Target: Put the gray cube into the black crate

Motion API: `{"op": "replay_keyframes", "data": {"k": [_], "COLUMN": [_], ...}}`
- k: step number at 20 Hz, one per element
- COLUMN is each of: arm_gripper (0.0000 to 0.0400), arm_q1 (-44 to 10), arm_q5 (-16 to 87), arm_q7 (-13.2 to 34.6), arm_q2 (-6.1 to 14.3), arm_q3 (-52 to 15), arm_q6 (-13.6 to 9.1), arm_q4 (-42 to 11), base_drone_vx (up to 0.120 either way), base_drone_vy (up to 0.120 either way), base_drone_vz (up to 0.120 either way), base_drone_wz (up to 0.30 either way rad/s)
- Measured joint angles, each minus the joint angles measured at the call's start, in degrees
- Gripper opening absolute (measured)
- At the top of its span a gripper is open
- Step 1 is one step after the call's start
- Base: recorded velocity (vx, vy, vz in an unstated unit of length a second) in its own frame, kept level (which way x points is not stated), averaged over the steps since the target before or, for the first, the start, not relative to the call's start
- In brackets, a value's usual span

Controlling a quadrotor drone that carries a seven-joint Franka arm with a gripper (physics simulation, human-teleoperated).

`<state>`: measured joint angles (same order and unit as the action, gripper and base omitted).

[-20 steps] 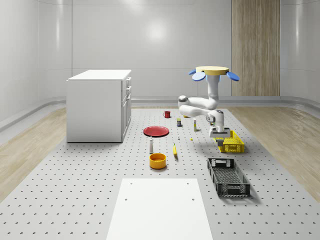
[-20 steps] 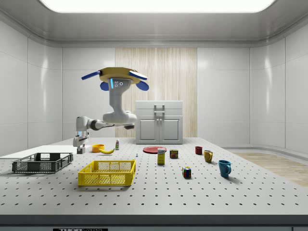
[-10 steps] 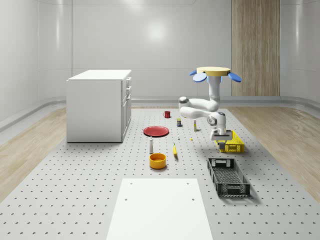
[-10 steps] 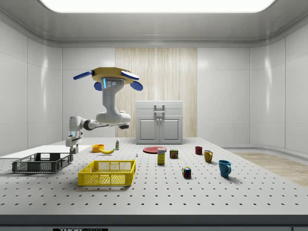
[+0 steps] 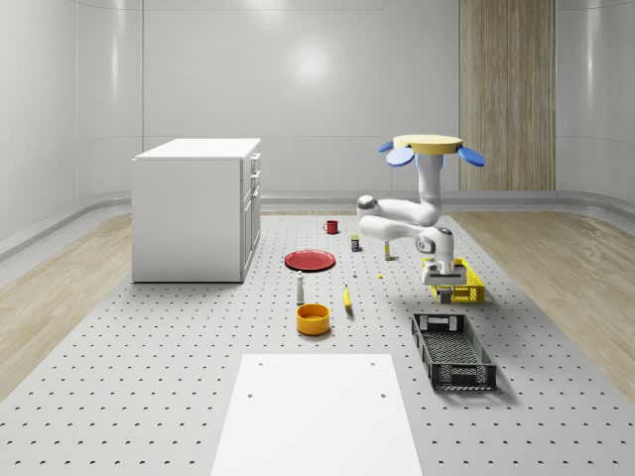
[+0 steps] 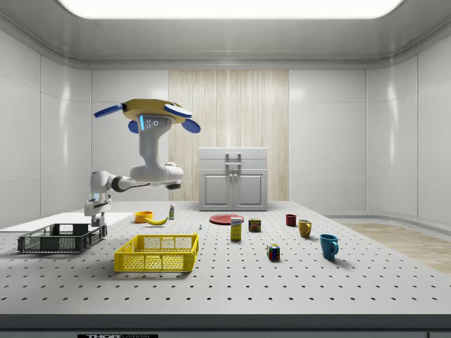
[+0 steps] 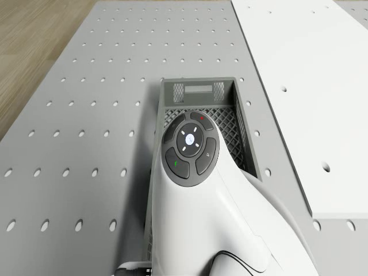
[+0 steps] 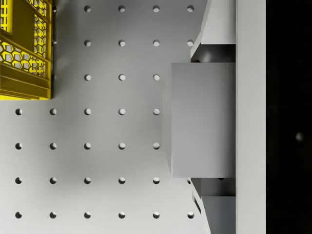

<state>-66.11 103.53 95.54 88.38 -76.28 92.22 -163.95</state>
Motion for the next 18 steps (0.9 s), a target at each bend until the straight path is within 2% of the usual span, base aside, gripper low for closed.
{"op": "replay_keyframes", "data": {"k": [14, 16, 18], "arm_gripper": [0.0250, 0.0250, 0.0250], "arm_q1": [-0.08, -0.09, -0.10], "arm_q5": [-0.13, -0.14, -0.16], "arm_q7": [0.06, 0.07, 0.07], "arm_q2": [0.31, 0.35, 0.39], "arm_q3": [-0.04, -0.05, -0.05], "arm_q6": [0.29, 0.33, 0.37], "arm_q4": [0.01, 0.02, 0.02], "base_drone_vx": [0.120, 0.120, 0.120], "base_drone_vy": [0.000, -0.120, 0.000], "base_drone_vz": [-0.006, 0.000, 0.000], "base_drone_wz": [0.000, 0.000, 0.000]}}
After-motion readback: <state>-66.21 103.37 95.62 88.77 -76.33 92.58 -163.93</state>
